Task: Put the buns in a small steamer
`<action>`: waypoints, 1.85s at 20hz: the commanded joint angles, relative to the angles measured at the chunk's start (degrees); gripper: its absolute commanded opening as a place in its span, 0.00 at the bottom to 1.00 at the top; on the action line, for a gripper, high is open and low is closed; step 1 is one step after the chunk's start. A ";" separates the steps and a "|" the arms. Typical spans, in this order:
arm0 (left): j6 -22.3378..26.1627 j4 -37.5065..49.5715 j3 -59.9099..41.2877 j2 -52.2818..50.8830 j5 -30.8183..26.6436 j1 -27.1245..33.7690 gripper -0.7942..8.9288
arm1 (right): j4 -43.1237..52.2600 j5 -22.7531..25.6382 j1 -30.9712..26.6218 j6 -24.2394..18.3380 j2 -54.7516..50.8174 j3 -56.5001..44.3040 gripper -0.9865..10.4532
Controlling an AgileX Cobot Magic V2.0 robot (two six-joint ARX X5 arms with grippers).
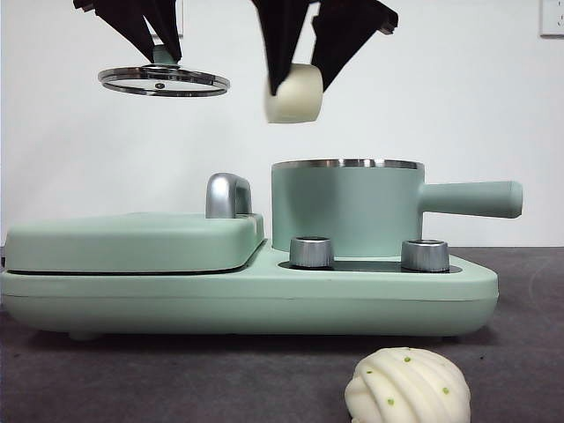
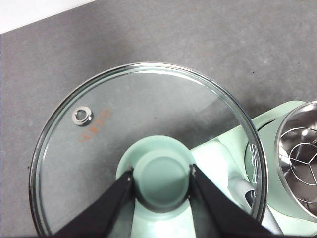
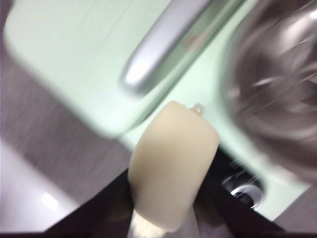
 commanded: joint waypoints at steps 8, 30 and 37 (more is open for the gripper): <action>-0.50 1.09 2.34 -0.24 -0.02 -0.20 0.10 | -1.92 -3.82 -12.41 -3.17 16.83 17.79 0.23; -0.52 1.09 2.34 -0.24 0.00 -0.20 0.10 | -4.46 -7.50 -13.79 -5.38 22.86 19.58 0.42; -1.14 1.07 2.34 -0.24 0.02 -0.22 0.10 | -5.01 -6.93 -13.81 -5.49 11.69 19.10 0.42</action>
